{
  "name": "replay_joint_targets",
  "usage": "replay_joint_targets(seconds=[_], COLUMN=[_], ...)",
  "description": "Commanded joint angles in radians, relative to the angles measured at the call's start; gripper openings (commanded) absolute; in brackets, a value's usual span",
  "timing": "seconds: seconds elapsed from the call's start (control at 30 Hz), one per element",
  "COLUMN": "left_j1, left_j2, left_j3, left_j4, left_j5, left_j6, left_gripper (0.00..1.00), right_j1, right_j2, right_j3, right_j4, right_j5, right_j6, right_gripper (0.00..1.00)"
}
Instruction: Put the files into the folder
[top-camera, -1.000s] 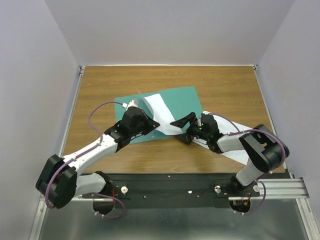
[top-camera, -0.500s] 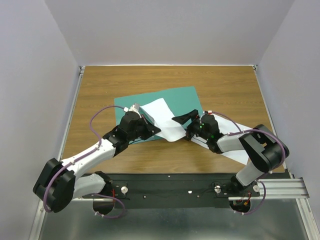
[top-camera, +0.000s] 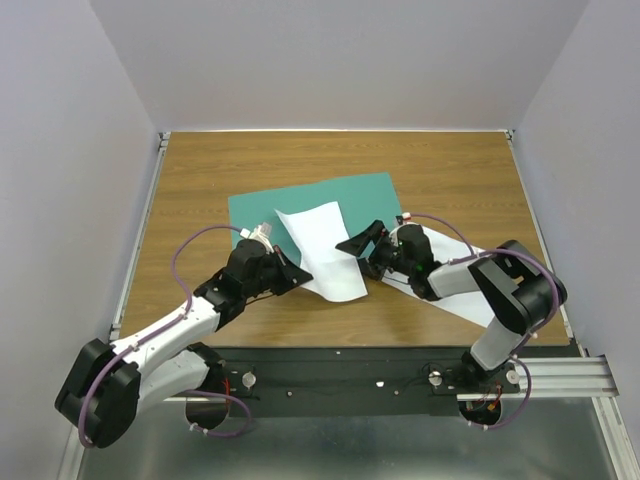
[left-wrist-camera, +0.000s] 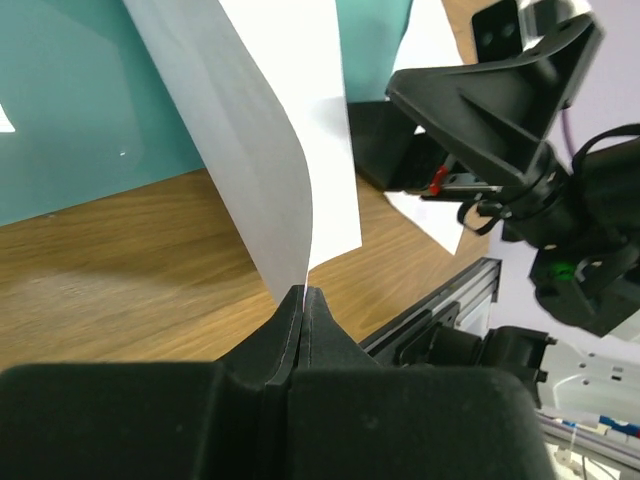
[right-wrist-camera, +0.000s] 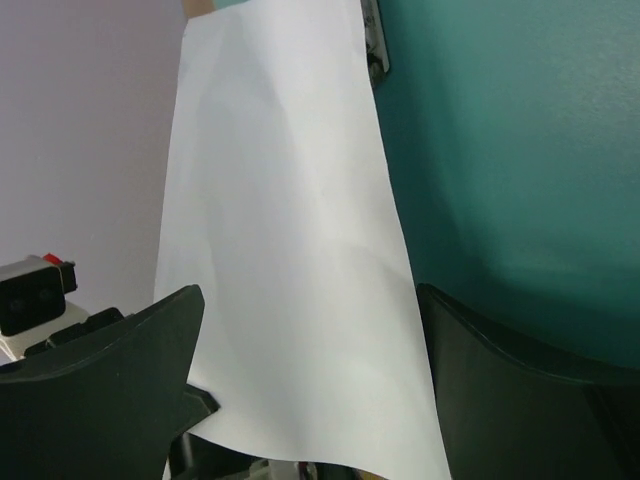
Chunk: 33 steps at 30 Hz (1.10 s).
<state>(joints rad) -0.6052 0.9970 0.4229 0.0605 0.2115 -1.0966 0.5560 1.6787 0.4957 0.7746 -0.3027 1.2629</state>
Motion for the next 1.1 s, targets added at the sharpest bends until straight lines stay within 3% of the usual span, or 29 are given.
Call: replay_joint_targets(seconds=[0.0,0.47,0.6,1.07], left_j1=[0.025,0.091,0.114,0.179], left_j2=[0.015,0.034,0.029,0.028], left_j3=[-0.026,-0.075,-0.098,-0.122], left_j4=[0.025,0.009,-0.024,-0.067], left_j5=[0.084,0.163,0.140,0.097], left_j6=[0.064,0.145,0.155,0.176], left_gripper=[0.00,0.00,0.00,0.00], right_j1=[-0.002,-0.005,-0.005,-0.005], right_j2=[0.048,0.133,0.122,0.202], right_j3=[0.058,0.112,0.119,0.162], right_j4=[-0.006,-0.072,-0.171,-0.193], right_j5=[-0.130,-0.228,-0.194,-0.181], right_j6=[-0.111,-0.256,-0.313,-0.327], right_gripper=[0.93,0.89,0.89,0.67])
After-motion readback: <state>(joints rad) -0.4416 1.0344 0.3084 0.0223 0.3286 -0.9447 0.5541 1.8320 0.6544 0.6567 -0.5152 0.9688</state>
